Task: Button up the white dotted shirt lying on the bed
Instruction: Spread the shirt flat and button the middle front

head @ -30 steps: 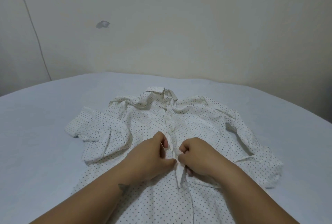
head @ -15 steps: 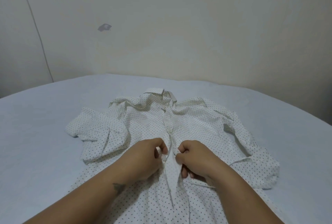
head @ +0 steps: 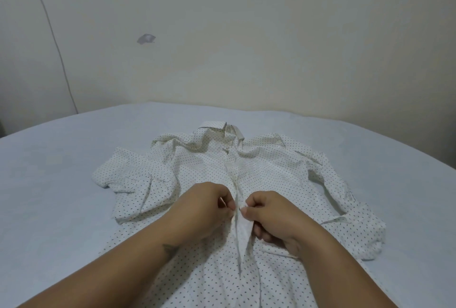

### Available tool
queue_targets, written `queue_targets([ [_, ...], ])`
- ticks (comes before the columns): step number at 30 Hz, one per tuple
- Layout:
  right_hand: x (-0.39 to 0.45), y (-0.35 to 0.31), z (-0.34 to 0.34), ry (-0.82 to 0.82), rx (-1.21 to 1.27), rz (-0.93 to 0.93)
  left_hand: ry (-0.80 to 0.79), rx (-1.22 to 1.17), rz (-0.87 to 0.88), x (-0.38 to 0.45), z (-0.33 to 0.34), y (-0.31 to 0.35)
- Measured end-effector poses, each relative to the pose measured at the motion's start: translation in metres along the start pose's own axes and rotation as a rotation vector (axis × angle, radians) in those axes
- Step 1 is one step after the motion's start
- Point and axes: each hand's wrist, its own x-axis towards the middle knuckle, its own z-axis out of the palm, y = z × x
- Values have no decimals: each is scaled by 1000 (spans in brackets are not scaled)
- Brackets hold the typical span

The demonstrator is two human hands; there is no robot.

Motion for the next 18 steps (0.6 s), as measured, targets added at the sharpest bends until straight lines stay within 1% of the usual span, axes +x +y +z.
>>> queue_targets([
  [2,1,0,-1,-2,21,-6,-25,-212,-47,3,-1,1],
  [4,1,1,-2,-11,60,-20,-28,-339,-79,2,3,-1],
  [10,1,2,-1,-35,112,-53,74,-411,-75,0,18,-9],
  [14,-1,0,-1,14,72,-99,81,-440,-59,-1,22,-10],
  [18,-1,0,1,23,33,-88,87,-515,-79,-1,24,-11],
])
